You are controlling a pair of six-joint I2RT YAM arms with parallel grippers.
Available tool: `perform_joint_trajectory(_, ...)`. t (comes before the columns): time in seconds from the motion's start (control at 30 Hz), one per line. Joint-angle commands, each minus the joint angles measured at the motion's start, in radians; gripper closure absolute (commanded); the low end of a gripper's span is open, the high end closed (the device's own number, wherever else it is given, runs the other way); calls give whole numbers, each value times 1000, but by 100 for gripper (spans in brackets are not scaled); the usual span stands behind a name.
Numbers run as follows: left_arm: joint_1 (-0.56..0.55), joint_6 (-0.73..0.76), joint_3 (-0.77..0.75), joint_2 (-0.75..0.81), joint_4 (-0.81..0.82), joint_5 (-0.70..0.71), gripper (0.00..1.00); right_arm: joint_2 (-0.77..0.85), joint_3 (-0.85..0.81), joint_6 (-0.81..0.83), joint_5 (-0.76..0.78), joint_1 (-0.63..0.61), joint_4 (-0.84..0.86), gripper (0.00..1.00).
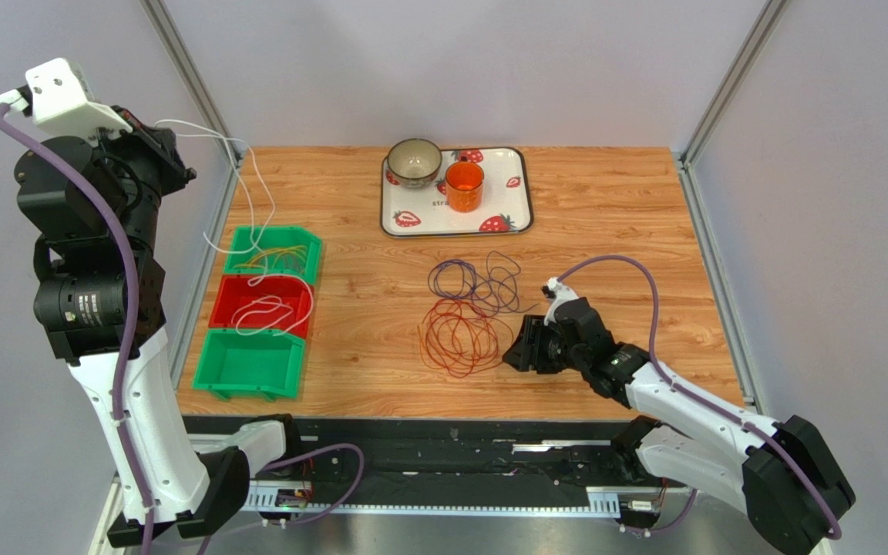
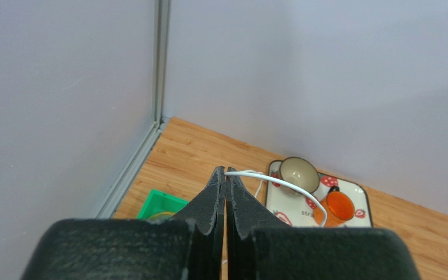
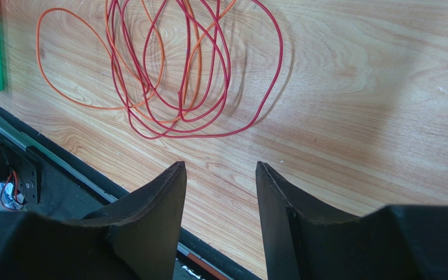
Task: Untangle the cables
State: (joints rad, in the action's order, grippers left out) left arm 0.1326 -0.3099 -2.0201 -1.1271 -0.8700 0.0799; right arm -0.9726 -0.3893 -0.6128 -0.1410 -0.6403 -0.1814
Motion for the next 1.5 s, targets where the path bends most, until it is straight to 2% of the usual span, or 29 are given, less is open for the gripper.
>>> perform_joint_trajectory(0.0,5,49,14,-5,31,102,100,-3,1,15,-8,-2,43,49)
perform_joint_trajectory(0.23,12,35,53,-36,29,274,100,-23,-8,16,-11,-1,43,50)
perform_joint_trajectory(0.6,42,-1,173,56,68,397,100,-43,-17,18,-12,-2,43,50)
perform_joint_trajectory(0.8,48,-9,143,81,42,451,100,-43,-16,16,-12,-2,43,50)
perform_joint_trajectory(0.93,48,-8,139,98,71,380,100,-41,-16,16,-12,-2,43,50)
perform_joint_trajectory(1.1,48,-6,109,79,40,425,100,-35,-13,15,-9,-2,43,51)
perform_joint_trajectory(1.47,48,-8,172,63,55,437,100,-37,-13,16,-9,-2,43,51)
